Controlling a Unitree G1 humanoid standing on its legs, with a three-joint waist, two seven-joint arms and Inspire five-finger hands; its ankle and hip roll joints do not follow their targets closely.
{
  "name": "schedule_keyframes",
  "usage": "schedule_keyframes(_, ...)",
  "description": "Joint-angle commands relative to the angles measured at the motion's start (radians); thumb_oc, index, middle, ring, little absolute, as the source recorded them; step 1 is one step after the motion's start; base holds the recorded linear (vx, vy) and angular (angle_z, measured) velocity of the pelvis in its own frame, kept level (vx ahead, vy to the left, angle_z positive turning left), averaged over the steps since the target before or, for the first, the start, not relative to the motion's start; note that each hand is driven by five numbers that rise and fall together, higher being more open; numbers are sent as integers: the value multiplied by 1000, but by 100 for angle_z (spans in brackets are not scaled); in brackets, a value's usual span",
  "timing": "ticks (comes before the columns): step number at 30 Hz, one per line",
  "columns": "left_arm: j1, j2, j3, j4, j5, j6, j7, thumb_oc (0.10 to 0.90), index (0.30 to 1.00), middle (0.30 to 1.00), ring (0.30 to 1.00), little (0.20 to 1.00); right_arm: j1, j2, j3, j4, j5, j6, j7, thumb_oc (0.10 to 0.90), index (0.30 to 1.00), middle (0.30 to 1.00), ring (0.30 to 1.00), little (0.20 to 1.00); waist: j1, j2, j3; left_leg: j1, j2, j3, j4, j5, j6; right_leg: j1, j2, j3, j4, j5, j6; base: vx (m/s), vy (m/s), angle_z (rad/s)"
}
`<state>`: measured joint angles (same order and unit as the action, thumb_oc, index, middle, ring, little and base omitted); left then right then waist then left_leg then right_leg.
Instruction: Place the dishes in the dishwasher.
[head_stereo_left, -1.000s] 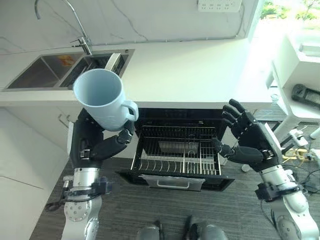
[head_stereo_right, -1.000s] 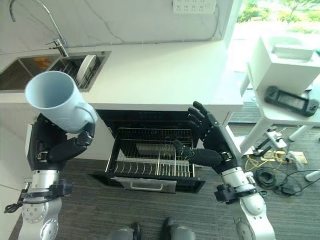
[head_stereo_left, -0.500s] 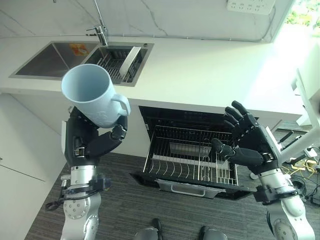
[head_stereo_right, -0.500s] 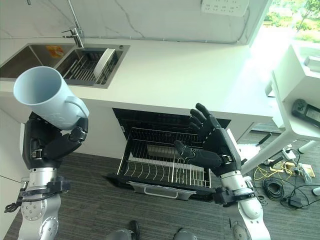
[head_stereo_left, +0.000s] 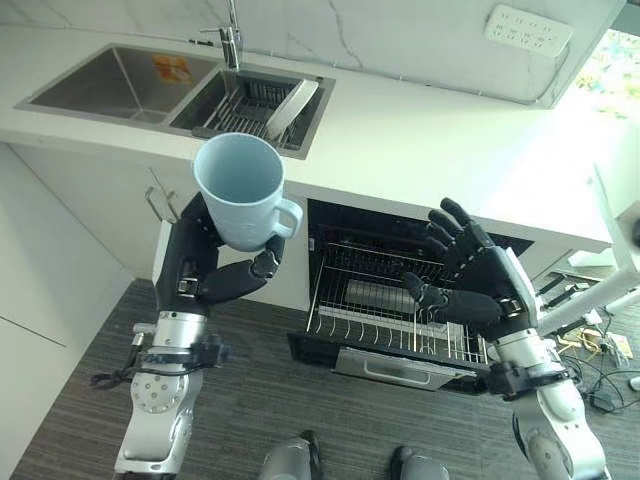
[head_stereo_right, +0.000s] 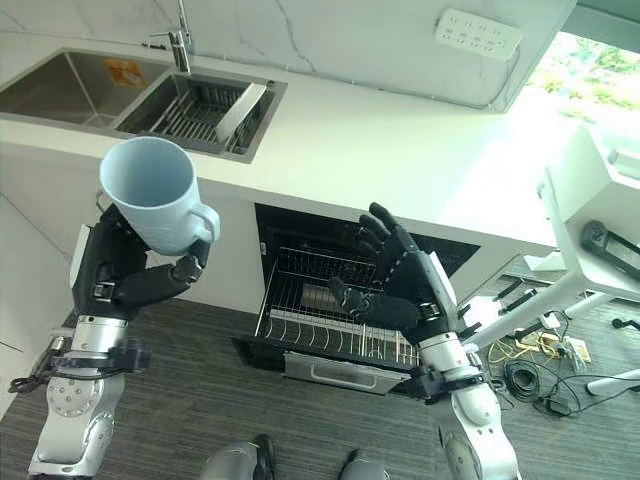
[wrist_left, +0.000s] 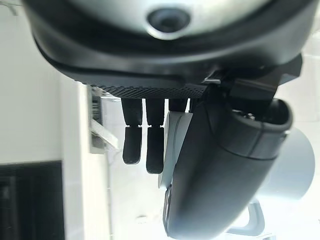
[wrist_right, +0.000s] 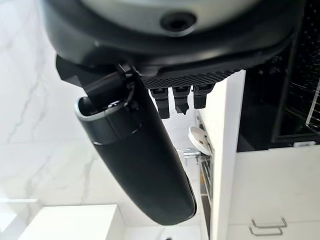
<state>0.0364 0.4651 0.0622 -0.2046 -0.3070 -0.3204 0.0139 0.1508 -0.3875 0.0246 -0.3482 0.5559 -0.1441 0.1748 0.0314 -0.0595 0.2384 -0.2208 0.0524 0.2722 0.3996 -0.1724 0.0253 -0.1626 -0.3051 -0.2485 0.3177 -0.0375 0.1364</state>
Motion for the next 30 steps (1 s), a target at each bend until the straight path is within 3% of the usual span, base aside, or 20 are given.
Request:
schedule_keyframes(1,-89,22,-18,-166,29,-54,32,400,300,300,300,300,-56,3,-66,-114,81,-89,-8,800,900,900,900,900,-14,24,-40,102,31,-143,-100,-70,-19,86,43,8,-18,-87,38,5,-276,23)
schedule_keyframes(4,-89,15,-56,-161,107,-70,116,400,300,300,300,300,-90,-14,-47,-115,124,-60,-14,800,900,900,900,900,-10,11,-49,105,68,-118,-100,-64,-41,70,54,-3,-18,-118,49,11,-337,11)
schedule_keyframes(13,-109,6,-154,-80,223,-67,229,400,300,300,300,300,-181,-62,11,-118,228,-5,40,800,900,900,900,900,-22,15,-72,134,161,-79,-100,-37,-100,77,99,-13,-18,-152,5,11,-216,-18)
schedule_keyframes(23,-199,-20,-302,24,298,-111,337,400,300,300,300,300,-271,-33,137,-61,237,-1,-13,800,900,900,900,900,-33,36,-108,160,174,-84,-100,-43,-119,90,108,-13,-18,-154,-3,-1,-45,-3)
schedule_keyframes(30,-252,-52,-375,91,403,-168,529,400,300,300,300,300,-304,11,200,-44,241,-14,-33,800,900,900,900,900,-35,26,-121,186,160,-91,-100,-69,-115,101,97,-16,-18,-143,12,7,4,9)
